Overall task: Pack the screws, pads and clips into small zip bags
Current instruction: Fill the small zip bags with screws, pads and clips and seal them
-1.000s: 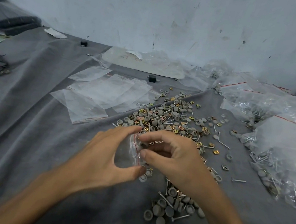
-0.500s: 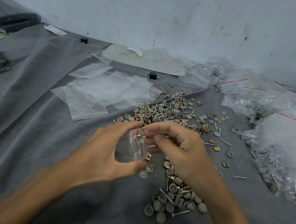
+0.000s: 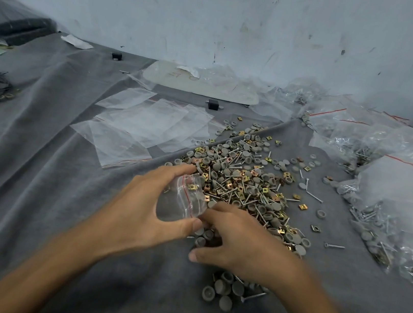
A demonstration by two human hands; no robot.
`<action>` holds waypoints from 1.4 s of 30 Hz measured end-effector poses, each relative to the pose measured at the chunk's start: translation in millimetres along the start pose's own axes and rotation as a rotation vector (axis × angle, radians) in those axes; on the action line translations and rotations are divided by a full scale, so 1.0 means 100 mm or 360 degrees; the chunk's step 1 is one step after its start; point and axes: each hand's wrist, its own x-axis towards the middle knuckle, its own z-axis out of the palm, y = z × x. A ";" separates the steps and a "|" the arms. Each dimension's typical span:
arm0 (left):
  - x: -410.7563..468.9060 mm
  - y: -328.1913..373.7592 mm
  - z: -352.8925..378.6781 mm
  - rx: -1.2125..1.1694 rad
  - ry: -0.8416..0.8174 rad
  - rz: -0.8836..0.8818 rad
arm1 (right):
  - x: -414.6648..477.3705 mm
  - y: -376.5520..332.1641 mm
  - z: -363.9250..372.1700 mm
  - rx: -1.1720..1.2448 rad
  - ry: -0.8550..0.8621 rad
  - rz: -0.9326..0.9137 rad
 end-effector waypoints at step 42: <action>-0.01 -0.04 0.05 0.0043 -0.0041 0.0000 | 0.00 0.01 -0.06 -0.0246 0.0182 0.0000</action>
